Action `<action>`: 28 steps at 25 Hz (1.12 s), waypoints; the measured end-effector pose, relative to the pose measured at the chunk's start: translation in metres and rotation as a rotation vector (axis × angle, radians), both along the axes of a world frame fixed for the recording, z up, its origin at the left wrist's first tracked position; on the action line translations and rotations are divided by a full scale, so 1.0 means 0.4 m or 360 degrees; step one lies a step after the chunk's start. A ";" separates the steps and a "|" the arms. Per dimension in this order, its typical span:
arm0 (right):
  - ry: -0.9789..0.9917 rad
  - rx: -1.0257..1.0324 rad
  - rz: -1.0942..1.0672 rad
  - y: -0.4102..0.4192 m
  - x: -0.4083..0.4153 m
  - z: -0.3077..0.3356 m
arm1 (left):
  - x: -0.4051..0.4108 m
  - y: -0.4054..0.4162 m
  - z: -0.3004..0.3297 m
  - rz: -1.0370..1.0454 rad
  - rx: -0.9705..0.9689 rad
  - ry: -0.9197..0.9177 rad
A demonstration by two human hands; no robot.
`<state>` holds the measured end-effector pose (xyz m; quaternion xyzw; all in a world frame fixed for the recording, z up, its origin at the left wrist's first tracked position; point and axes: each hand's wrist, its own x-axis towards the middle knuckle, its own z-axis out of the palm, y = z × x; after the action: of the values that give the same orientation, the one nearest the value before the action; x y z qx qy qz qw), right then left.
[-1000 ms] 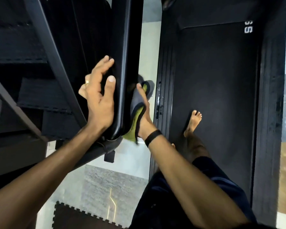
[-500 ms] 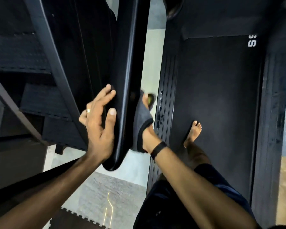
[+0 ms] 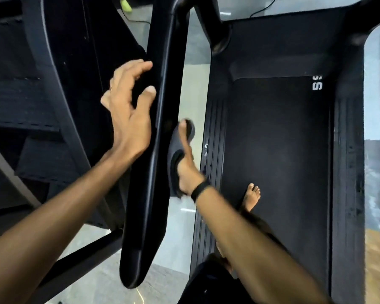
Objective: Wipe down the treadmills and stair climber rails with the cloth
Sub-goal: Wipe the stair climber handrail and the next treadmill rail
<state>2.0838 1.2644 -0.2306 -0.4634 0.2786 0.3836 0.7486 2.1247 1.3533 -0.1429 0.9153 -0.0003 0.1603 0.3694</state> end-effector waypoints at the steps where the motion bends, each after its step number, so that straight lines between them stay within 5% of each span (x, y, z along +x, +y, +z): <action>1: 0.0001 -0.0132 0.0075 0.003 -0.044 0.026 | 0.045 -0.007 0.002 -0.0014 0.0040 -0.0008; 5: -0.0742 -0.0757 -0.0089 0.057 -0.047 0.117 | 0.194 -0.009 0.000 -0.0075 0.0266 0.0071; 7: -0.0946 -0.0644 -0.0235 0.050 0.122 0.091 | 0.230 0.001 -0.019 -0.0114 0.0353 0.0108; 10: -0.0499 -0.0176 -0.0279 0.019 0.360 0.005 | 0.248 0.019 -0.042 -0.0163 0.0307 0.0121; 13: -0.0130 0.0090 -0.0231 0.022 0.298 -0.034 | 0.245 0.023 -0.049 -0.0159 0.0349 0.0141; 17: -0.0660 -0.0632 -0.0171 0.053 0.161 0.073 | 0.257 0.026 -0.056 -0.0109 0.0342 0.0138; 20: -0.0833 -0.0503 -0.0393 0.056 0.398 0.049 | 0.254 0.035 -0.064 -0.0094 0.0333 0.0129; 23: -0.0633 -0.0263 -0.0490 0.030 0.594 -0.015 | 0.258 0.032 -0.066 -0.0106 0.0329 0.0149; 28: -0.0492 -0.0368 -0.0168 0.033 0.386 -0.048 | 0.261 0.035 -0.062 -0.0114 0.0346 0.0161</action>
<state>2.2384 1.2775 -0.2498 -0.5844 0.2264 0.2337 0.7434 2.2292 1.3672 -0.1678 0.9563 -0.0317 0.0995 0.2732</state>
